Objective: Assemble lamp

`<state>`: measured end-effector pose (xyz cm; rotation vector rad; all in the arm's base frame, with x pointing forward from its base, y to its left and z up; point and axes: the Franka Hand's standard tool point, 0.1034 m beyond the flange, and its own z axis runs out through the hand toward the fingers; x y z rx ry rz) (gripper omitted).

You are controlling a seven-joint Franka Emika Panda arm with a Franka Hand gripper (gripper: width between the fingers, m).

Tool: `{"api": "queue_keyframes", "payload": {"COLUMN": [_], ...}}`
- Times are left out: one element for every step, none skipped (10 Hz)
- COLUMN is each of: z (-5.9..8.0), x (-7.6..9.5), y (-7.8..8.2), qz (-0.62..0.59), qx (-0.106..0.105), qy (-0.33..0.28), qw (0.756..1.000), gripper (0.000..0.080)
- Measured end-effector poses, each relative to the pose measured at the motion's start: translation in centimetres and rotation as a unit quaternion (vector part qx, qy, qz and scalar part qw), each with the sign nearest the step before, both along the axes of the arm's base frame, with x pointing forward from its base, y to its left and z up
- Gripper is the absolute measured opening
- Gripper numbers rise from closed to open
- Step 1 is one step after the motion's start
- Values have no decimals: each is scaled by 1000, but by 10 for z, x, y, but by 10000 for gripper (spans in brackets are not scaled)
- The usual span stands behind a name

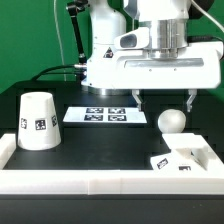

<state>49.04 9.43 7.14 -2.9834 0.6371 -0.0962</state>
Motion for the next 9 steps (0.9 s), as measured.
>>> {"api": "queue_keyframes", "payload": {"z": [-6,-9,-8,-9,-9,-7,-11,-15,-13], "x": [-14,-22,-20,-20,-19,-11,-15,-24,-25], "y": [6,10,10,9,8,7,5,4,2], "qz": [-48,-62,-51,-51,-35,-5,22,36,46], "qx": [7,10,10,10,9,8,5,6,15], "qy": [7,11,9,10,15,4,3,37,76], "qw": [999,998,999,999,999,1000,1000,999,996], "gripper": [699,699,699,699,699,699,699,699,699]}}
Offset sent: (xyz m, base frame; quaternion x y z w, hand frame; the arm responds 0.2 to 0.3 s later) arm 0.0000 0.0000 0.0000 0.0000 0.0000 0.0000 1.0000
